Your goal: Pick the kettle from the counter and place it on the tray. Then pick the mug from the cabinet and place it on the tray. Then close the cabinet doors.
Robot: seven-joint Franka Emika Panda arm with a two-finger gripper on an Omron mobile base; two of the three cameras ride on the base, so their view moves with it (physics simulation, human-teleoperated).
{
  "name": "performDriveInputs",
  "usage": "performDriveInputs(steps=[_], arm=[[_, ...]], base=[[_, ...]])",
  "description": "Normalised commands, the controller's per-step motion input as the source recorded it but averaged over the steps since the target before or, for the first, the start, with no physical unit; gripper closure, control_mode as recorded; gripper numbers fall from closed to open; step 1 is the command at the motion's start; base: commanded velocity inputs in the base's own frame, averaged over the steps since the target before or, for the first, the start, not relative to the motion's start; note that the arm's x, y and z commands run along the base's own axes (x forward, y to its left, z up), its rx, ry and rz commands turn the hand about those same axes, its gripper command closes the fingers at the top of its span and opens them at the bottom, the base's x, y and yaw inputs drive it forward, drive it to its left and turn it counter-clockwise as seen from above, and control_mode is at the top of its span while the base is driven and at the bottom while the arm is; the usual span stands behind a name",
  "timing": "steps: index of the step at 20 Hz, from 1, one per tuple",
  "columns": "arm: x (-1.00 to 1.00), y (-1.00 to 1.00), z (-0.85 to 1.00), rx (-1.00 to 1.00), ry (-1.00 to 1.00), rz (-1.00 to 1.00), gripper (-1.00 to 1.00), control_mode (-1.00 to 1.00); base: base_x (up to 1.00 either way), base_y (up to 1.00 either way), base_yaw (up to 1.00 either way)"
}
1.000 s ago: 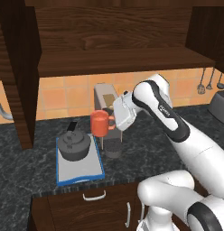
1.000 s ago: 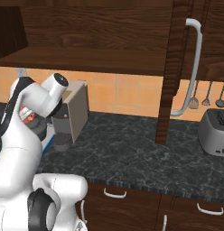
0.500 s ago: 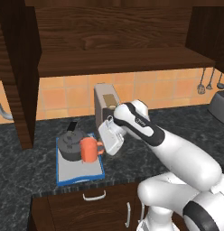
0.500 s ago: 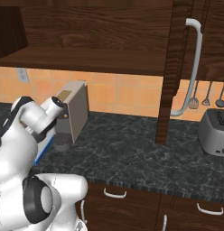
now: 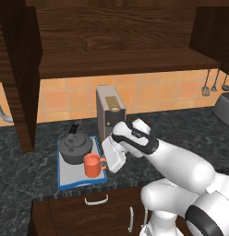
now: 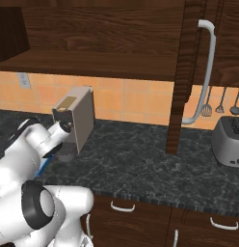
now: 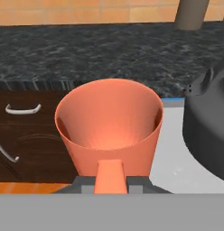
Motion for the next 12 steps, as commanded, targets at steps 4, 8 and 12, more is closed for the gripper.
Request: performDriveInputs(steps=[4, 8, 12], arm=[[0.33, 0.0, -0.32, 0.0, -0.12, -0.12, 1.0, -1.0], [0.21, 0.01, -0.32, 0.0, -0.02, -0.11, 1.0, -1.0], [0.23, 0.05, -0.42, 0.0, 0.0, -0.1, 1.0, -1.0]], base=[[0.0, 0.0, 0.0], [0.0, 0.0, 0.0], [0.0, 0.0, 0.0]])
